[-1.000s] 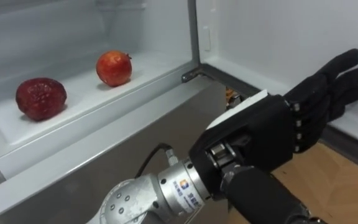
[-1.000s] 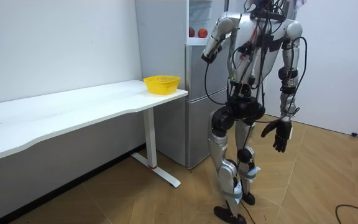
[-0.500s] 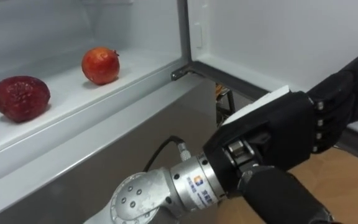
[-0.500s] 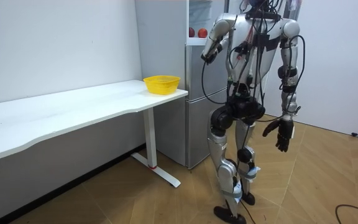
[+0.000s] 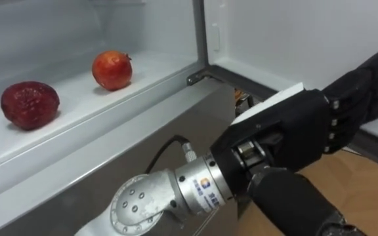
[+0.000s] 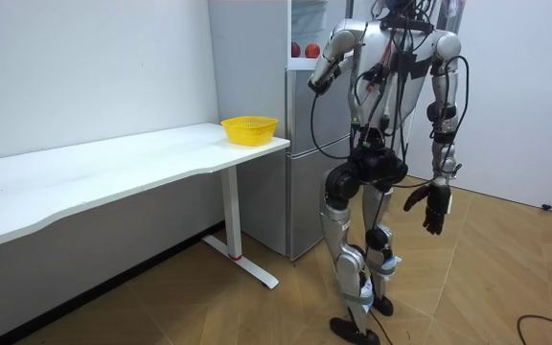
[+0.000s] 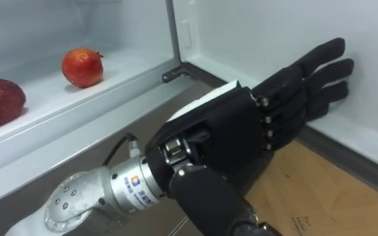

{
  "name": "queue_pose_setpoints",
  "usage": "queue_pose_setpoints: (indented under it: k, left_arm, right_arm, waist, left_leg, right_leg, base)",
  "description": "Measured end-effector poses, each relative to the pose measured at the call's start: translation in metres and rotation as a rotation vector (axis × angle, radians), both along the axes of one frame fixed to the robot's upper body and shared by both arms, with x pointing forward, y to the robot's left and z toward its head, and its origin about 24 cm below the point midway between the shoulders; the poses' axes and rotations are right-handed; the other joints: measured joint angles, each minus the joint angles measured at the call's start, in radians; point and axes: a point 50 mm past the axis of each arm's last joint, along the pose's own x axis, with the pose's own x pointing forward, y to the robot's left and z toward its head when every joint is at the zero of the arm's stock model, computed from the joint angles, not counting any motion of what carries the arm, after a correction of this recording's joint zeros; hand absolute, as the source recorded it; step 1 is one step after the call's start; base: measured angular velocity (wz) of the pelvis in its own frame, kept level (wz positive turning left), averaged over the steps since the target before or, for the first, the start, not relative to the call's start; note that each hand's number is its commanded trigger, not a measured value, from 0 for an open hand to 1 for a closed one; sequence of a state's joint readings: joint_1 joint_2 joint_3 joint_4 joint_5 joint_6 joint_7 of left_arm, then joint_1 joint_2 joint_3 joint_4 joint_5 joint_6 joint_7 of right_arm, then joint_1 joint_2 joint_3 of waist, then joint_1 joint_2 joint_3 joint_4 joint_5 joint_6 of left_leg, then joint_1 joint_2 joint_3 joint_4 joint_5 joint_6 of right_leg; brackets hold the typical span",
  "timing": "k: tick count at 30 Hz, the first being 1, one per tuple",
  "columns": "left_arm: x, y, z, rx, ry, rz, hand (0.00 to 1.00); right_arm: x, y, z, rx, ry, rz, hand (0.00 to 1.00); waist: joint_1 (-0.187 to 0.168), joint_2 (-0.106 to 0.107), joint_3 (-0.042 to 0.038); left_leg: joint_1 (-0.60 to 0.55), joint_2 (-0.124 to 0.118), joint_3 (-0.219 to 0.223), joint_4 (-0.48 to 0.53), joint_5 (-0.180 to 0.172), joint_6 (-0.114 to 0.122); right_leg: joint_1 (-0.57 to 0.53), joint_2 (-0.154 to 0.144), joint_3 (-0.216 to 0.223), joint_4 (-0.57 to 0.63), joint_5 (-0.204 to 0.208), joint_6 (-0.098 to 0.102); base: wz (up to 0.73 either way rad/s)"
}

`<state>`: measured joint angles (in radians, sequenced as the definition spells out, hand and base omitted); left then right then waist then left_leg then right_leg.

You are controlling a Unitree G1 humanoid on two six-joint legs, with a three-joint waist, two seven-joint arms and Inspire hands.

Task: Retrieve from the upper fridge

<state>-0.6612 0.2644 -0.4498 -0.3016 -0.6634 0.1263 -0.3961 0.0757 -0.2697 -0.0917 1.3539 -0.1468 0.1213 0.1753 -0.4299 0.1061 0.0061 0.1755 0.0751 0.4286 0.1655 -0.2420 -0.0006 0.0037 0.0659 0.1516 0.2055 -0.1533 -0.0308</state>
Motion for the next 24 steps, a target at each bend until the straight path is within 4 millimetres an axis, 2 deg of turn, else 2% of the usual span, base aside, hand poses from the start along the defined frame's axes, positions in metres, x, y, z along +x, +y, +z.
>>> queue_pose_setpoints:
  k: [3,5,9,11,13,14,17,19,20,22,24]
  left_arm:
    - [0.000,0.011,0.012,-0.041,-0.047,0.045,0.00]
    - [-0.002,0.021,0.020,-0.050,-0.106,0.105,0.00]
    - [-0.004,0.047,0.022,-0.062,-0.163,0.239,0.00]
    - [-0.007,0.064,0.019,-0.060,-0.169,0.315,0.00]
    - [-0.010,0.076,0.020,-0.065,-0.184,0.360,0.00]
    - [-0.012,0.080,0.023,-0.078,-0.198,0.382,0.00]
    - [-0.018,0.086,0.026,-0.115,-0.223,0.406,0.00]
    - [-0.021,0.089,0.021,-0.114,-0.208,0.417,0.00]
    - [-0.022,0.090,0.017,-0.113,-0.193,0.421,0.00]
    - [-0.022,0.093,0.012,-0.107,-0.170,0.433,0.00]
    - [-0.022,0.099,0.008,-0.109,-0.150,0.464,0.00]
  right_arm:
    - [0.003,0.001,0.000,-0.005,0.011,0.051,0.00]
    - [0.004,0.002,-0.001,-0.015,0.018,0.083,0.00]
    - [0.006,0.000,0.000,-0.035,0.028,0.186,0.00]
    - [0.010,0.000,0.001,-0.048,0.024,0.262,0.00]
    - [0.009,0.001,0.001,-0.045,0.038,0.317,0.00]
    - [0.008,0.001,0.001,-0.043,0.052,0.354,0.00]
    - [0.011,0.003,0.002,-0.051,0.069,0.476,0.00]
    - [0.018,0.004,0.003,-0.046,0.061,0.521,0.00]
    - [0.021,0.006,0.003,-0.044,0.051,0.542,0.00]
    - [0.026,0.009,0.003,-0.039,0.034,0.554,0.00]
    - [0.031,0.009,0.004,-0.049,0.014,0.549,0.00]
  waist:
    - [0.046,-0.003,0.0017]
    - [0.093,-0.004,0.0029]
    - [0.159,-0.007,0.0027]
    - [0.214,-0.014,-0.0009]
    - [0.234,-0.026,-0.0046]
    - [0.262,-0.035,-0.0095]
    - [0.328,-0.052,-0.0126]
    - [0.359,-0.059,-0.0165]
    - [0.371,-0.065,-0.0160]
    - [0.380,-0.074,-0.0120]
    - [0.387,-0.077,-0.0130]
  left_leg:
    - [-0.007,-0.001,-0.024,0.000,0.000,-0.001]
    - [-0.013,-0.004,-0.047,0.000,0.000,-0.002]
    - [-0.016,-0.007,-0.090,0.001,0.003,-0.006]
    - [-0.029,-0.009,-0.112,0.002,0.006,-0.011]
    - [-0.039,-0.011,-0.139,0.004,0.008,-0.013]
    - [-0.044,-0.013,-0.154,0.004,0.009,-0.015]
    - [-0.043,-0.016,-0.178,0.005,0.011,-0.014]
    - [-0.044,-0.018,-0.192,0.005,0.011,-0.014]
    - [-0.046,-0.020,-0.203,0.005,0.011,-0.013]
    - [-0.045,-0.022,-0.226,0.008,0.012,-0.012]
    - [-0.049,-0.024,-0.238,0.018,0.012,-0.012]
  right_leg:
    - [0.001,-0.003,-0.028,-0.004,0.002,-0.004]
    - [0.000,-0.006,-0.053,-0.003,0.002,-0.005]
    - [0.000,-0.013,-0.093,-0.002,0.001,-0.006]
    - [-0.003,-0.020,-0.116,0.000,0.001,-0.006]
    - [-0.001,-0.025,-0.139,0.000,0.000,-0.007]
    - [0.000,-0.028,-0.158,0.000,0.000,-0.007]
    - [0.013,-0.030,-0.182,-0.001,-0.001,-0.007]
    - [0.018,-0.033,-0.190,-0.002,-0.001,-0.007]
    - [0.019,-0.038,-0.197,-0.002,-0.002,-0.006]
    - [0.033,-0.046,-0.224,-0.004,-0.007,-0.006]
    - [0.040,-0.049,-0.234,-0.003,-0.013,-0.005]
  base:
    - [0.24]
    - [0.26]
    - [0.32]
    - [0.29]
    - [0.47]
    - [0.45]
    - [0.23]
    - [0.18]
    - [0.29]
    - [0.38]
    - [0.28]
